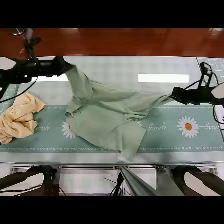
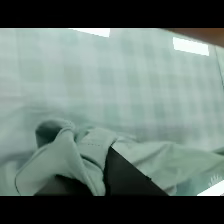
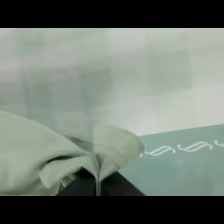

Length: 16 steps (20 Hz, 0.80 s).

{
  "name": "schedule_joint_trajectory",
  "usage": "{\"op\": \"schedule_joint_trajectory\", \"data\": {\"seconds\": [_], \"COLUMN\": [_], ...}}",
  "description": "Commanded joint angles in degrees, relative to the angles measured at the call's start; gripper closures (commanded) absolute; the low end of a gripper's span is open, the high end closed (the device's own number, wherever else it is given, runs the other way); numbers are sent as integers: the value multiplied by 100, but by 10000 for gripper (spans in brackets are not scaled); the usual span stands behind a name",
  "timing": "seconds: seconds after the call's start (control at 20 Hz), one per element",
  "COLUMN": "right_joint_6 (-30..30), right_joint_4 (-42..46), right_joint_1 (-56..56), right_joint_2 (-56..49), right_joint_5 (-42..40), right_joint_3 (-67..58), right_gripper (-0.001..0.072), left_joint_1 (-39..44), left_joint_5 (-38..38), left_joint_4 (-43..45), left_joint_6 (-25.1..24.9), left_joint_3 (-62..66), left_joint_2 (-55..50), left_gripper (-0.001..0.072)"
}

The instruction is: Fold the shirts.

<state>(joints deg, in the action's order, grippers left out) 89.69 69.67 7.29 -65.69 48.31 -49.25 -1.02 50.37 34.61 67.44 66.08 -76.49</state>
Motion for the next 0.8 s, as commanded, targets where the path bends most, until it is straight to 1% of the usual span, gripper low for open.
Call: {"op": "schedule_joint_trajectory", "data": {"seconds": [0.0, 0.05, 0.1, 0.2, 0.3, 0.4, 0.5, 0.6, 0.65, 0.75], "right_joint_6": [114, 118, 2, -216, -400, -400, -367, -350, -382, -909], "right_joint_4": [-286, -444, -608, -704, -557, -214, -46, -83, -332, -1001], "right_joint_1": [236, 356, 470, 741, 1147, 1617, 1969, 2050, 2009, 1895], "right_joint_2": [-1036, -1104, -1097, -1012, -804, -387, 85, 601, 809, 1119], "right_joint_5": [267, 437, 573, 1158, 1805, 1985, 1899, 1604, 1552, 1510], "right_joint_3": [-435, -581, -752, -1351, -2041, -2188, -1781, -824, -302, 649], "right_gripper": [585, 202, 87, 88, 89, 91, 92, 92, 92, 92], "left_joint_1": [-74, -149, -243, -551, -988, -1379, -1644, -1786, -1790, -1790], "left_joint_5": [1038, 1274, 1526, 2011, 2505, 2881, 2964, 2924, 2911, 2852], "left_joint_4": [13, 11, 9, 13, 197, 1008, 1773, 1899, 1902, 1895], "left_joint_6": [94, 96, 149, 584, 597, 699, 798, 835, 874, 1003], "left_joint_3": [70, 74, 85, 177, 195, 83, -457, -1473, -1982, -2931], "left_joint_2": [-387, -380, -363, -321, -87, 334, 903, 1434, 1598, 1742], "left_gripper": [495, 20, 2, 4, 4, 5, 4, 4, 4, 4]}}
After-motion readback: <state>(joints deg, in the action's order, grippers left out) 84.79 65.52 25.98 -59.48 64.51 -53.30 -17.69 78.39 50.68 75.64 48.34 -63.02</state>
